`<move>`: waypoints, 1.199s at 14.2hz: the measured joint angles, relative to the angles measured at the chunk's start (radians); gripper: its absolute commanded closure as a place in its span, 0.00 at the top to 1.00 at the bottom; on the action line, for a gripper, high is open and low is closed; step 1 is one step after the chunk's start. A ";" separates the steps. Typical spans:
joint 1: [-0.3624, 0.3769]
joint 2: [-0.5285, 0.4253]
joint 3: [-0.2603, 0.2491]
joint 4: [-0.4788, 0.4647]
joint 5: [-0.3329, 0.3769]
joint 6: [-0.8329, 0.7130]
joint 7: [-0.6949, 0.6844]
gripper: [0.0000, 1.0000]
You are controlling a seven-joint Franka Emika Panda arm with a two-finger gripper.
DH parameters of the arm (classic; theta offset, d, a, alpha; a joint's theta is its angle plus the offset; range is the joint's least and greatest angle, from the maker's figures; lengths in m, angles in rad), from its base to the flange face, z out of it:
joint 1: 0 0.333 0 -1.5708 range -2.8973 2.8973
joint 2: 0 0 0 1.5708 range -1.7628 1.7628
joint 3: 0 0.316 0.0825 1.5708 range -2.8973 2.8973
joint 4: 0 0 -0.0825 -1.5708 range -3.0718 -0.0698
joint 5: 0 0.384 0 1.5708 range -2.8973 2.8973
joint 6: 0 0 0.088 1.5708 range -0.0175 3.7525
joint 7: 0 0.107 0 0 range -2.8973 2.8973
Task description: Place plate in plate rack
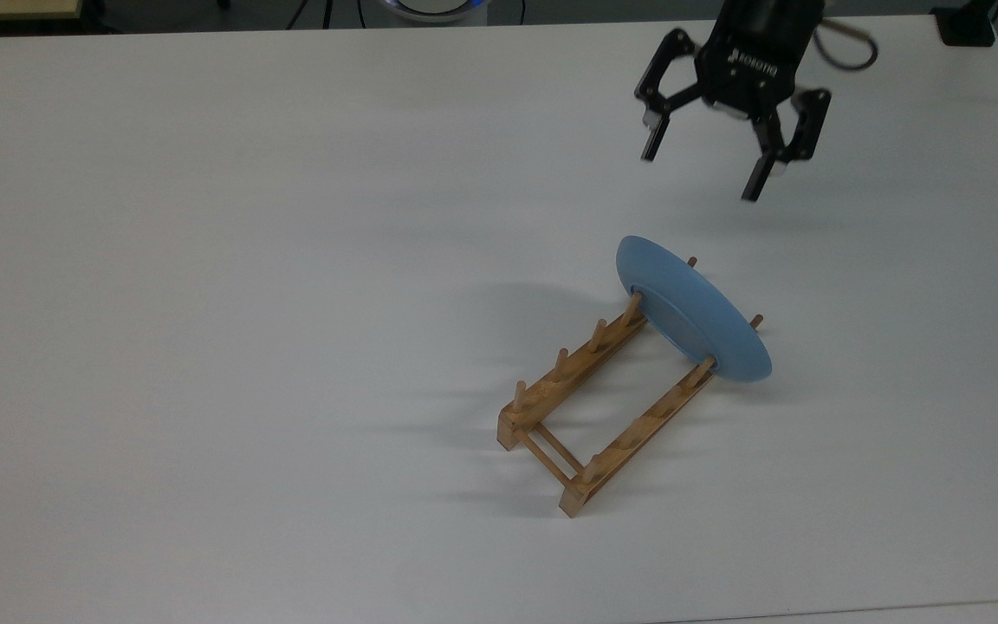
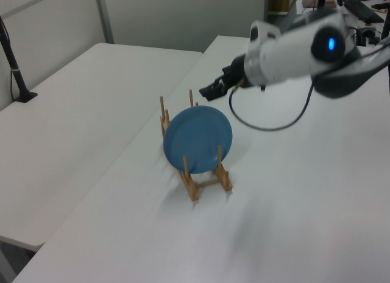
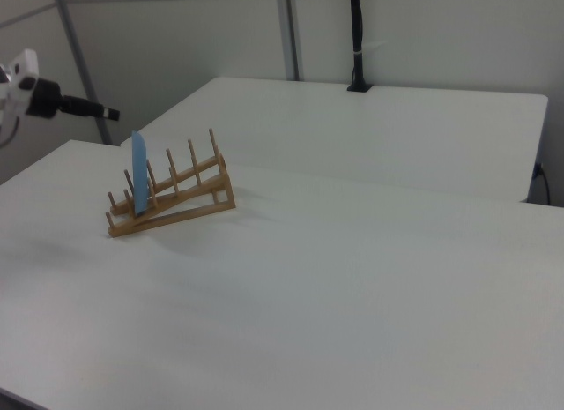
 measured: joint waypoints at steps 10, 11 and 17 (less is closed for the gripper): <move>-0.184 -0.220 -0.022 0.106 0.922 -0.445 -0.556 1.00; -0.214 -0.237 -0.037 0.106 0.981 -0.489 -0.602 1.00; -0.295 -0.293 -0.202 0.095 1.149 -0.647 -0.966 1.00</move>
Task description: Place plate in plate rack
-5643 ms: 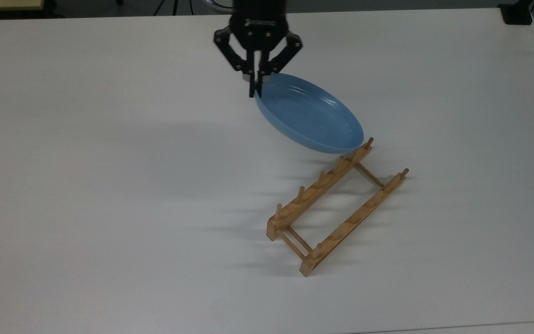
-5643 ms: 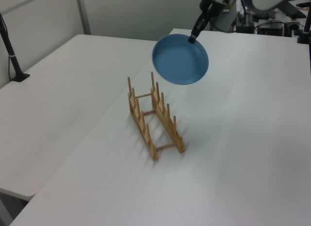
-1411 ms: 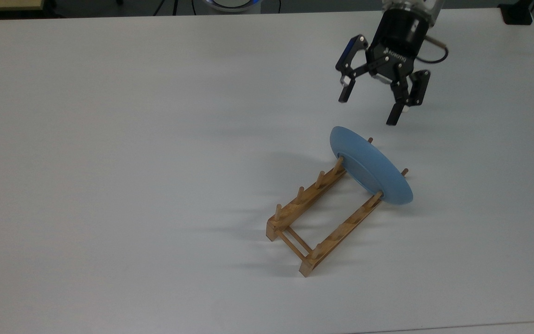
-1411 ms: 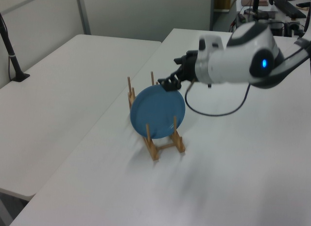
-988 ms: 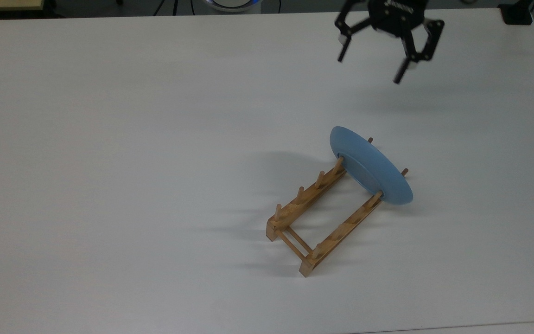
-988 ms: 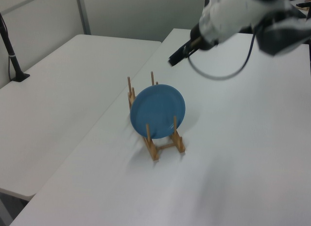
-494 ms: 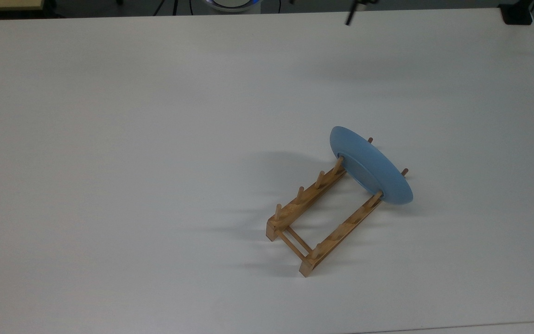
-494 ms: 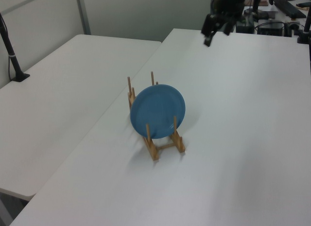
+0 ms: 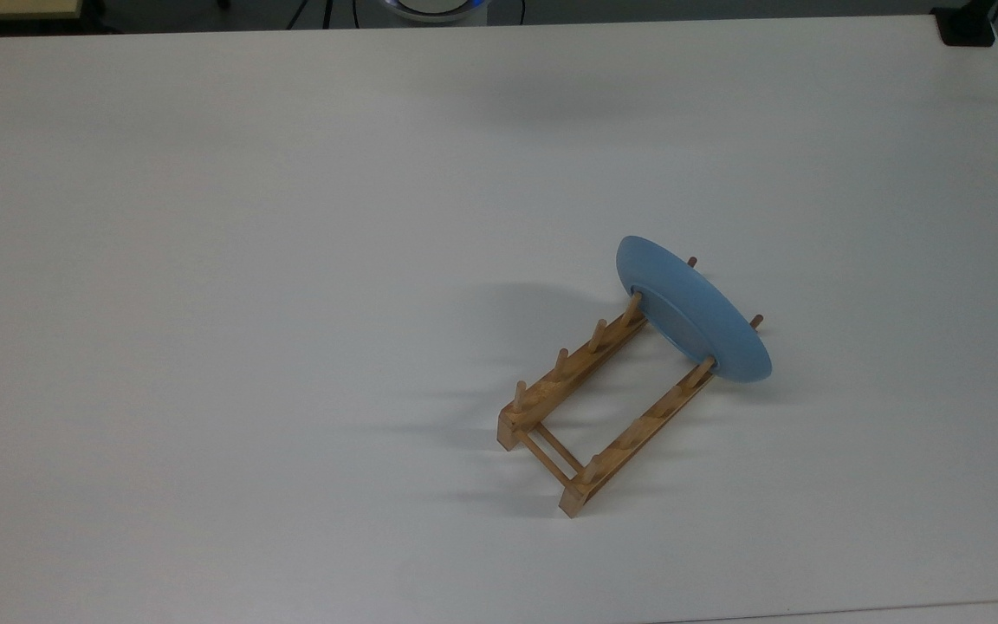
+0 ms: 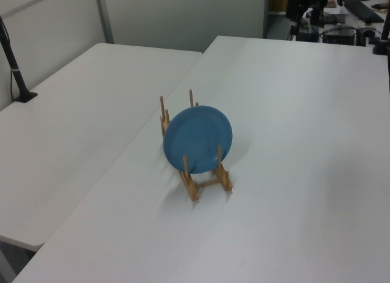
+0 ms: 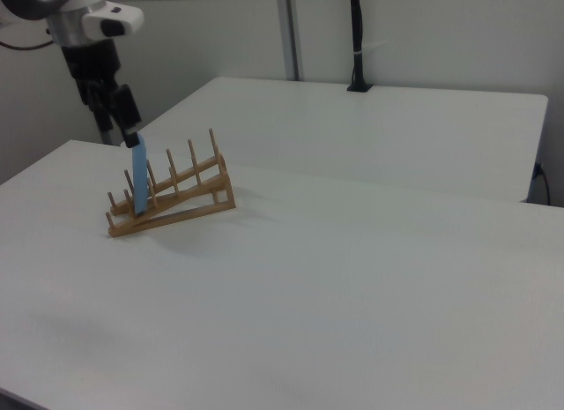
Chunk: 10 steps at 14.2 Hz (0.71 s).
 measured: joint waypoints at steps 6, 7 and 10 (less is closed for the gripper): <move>-0.077 0.017 -0.019 -0.032 0.000 0.085 -0.320 1.00; -0.079 0.019 -0.029 -0.033 0.000 0.101 -0.345 1.00; -0.083 0.022 -0.047 -0.033 0.000 0.109 -0.455 1.00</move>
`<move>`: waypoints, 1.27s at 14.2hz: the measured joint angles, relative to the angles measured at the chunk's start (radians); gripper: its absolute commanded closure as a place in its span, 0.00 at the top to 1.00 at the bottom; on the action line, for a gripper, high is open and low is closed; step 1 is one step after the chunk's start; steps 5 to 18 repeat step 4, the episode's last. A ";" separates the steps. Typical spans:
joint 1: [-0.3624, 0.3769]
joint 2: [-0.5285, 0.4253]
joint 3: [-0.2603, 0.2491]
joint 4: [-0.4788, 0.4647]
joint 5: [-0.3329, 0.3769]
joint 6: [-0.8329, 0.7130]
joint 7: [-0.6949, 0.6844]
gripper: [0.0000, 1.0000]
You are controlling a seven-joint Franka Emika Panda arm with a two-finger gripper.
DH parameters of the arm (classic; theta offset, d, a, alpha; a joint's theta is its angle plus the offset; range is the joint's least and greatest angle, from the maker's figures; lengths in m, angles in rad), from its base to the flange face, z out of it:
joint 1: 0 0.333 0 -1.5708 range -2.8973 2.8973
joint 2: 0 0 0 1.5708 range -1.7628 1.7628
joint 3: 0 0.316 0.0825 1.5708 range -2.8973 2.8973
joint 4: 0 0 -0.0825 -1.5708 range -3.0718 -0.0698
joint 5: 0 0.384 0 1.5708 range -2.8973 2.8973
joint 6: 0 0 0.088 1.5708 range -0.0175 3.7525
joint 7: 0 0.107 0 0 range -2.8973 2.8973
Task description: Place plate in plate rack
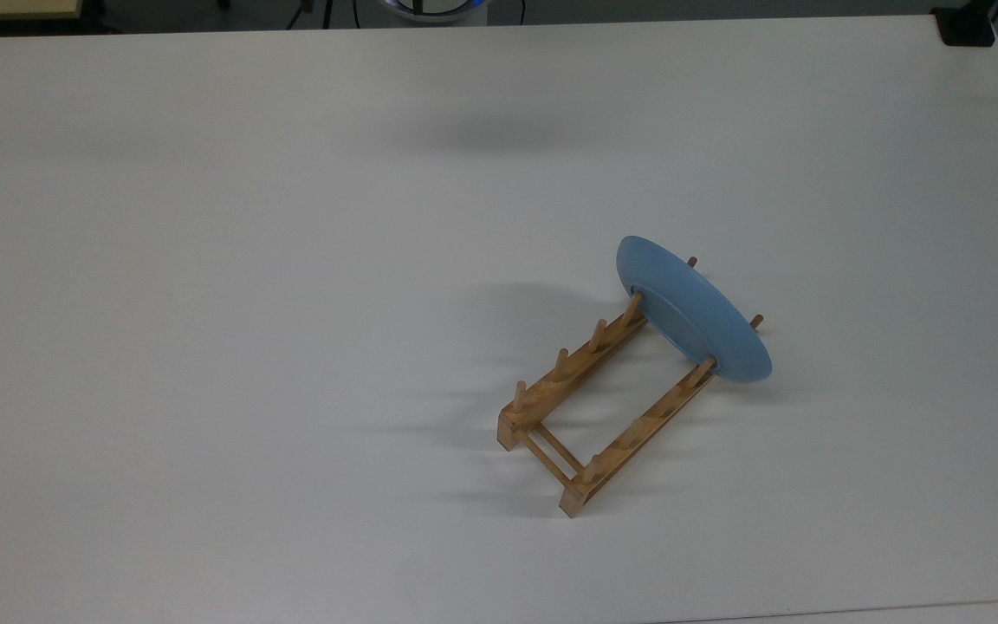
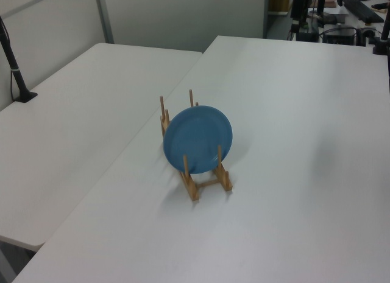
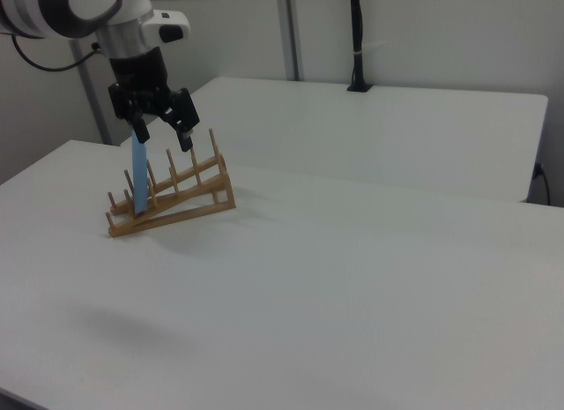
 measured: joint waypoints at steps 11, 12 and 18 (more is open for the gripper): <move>-0.001 0.000 -0.008 0.000 0.000 0.001 -0.022 1.00; -0.001 0.000 -0.008 0.000 0.000 0.001 -0.022 1.00; -0.001 0.000 -0.008 0.000 0.000 0.001 -0.022 1.00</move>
